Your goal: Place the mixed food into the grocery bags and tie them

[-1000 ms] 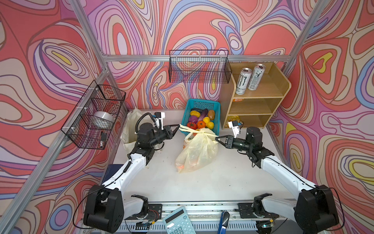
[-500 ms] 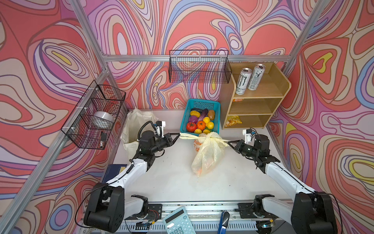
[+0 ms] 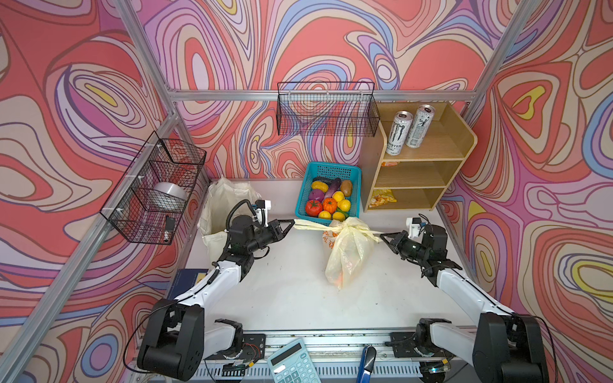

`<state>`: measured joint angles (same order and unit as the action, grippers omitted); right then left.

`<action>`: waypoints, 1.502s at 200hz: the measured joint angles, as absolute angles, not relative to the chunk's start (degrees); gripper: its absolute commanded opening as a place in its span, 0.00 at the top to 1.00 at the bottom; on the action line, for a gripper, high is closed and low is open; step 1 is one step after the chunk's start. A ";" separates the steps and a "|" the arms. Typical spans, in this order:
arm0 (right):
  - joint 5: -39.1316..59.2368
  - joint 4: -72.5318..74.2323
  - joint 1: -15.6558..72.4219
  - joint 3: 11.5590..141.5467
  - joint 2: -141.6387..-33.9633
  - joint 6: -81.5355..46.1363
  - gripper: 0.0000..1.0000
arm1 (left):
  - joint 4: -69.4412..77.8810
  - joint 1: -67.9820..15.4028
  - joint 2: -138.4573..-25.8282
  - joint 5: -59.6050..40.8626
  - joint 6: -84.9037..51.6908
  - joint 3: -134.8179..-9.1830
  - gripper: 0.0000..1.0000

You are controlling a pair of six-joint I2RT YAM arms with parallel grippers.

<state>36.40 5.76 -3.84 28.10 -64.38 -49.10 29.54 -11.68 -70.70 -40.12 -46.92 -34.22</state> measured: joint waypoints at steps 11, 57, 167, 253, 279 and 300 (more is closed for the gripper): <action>36.34 6.13 -4.34 27.11 -63.37 -49.50 1.00 | 29.45 -11.68 -70.70 -40.38 -46.72 -34.17 1.00; 37.54 7.97 -5.39 24.97 -65.36 -51.75 1.00 | 28.88 -11.70 -70.70 -40.95 -46.50 -34.06 1.00; 32.47 -5.02 -1.80 38.02 -62.78 -41.67 1.00 | 26.76 -11.73 -72.99 -41.56 -42.68 -41.52 1.00; 20.21 -11.73 22.59 52.07 -67.75 -35.11 1.00 | 21.80 -24.95 -76.99 -38.35 -36.21 -51.88 1.00; 19.86 -10.81 25.36 51.81 -70.22 -35.27 1.00 | 21.76 -26.57 -79.05 -37.80 -36.21 -51.88 1.00; 19.53 -10.33 25.47 51.40 -70.37 -35.64 1.00 | 21.76 -26.70 -79.66 -37.45 -36.25 -51.88 1.00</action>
<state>19.53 -10.33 25.47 51.40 -70.37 -35.64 21.76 -26.70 -79.66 -37.45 -36.25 -51.88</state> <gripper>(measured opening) 0.048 0.047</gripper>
